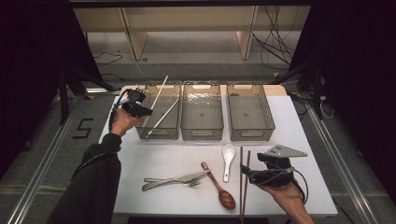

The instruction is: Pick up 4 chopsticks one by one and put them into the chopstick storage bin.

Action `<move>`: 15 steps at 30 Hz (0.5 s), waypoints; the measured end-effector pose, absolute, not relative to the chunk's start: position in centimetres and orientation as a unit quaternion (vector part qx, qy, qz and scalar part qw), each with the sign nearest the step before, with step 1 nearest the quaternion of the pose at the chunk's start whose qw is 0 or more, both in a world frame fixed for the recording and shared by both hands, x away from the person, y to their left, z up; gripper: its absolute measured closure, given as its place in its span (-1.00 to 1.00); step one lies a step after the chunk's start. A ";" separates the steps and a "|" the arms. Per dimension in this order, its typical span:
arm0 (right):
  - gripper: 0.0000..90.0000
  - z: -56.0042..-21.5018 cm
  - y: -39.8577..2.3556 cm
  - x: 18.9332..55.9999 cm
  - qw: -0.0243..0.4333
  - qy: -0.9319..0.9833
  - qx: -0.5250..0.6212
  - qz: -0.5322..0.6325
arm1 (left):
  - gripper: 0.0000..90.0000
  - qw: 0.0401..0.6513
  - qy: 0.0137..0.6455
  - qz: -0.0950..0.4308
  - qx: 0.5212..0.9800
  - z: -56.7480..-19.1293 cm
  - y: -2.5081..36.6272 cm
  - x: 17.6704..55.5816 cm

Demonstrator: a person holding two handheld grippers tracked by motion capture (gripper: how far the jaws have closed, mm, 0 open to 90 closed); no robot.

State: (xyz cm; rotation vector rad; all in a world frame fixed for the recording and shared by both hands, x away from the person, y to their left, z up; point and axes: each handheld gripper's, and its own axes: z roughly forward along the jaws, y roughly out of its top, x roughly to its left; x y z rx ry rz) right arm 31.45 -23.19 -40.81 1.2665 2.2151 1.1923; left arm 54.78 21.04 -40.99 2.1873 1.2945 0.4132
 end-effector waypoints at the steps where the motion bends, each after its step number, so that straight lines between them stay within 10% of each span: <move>1: -0.48 -40.8 -23.2 31.5 0.162 0.776 0.443 0.418 | 0.84 0.277 0.481 0.153 0.818 -41.0 21.0 54.8; 15: -0.49 -40.8 -23.2 31.4 0.161 0.776 0.444 0.418 | 0.44 0.290 0.497 0.146 0.804 -40.5 21.1 54.1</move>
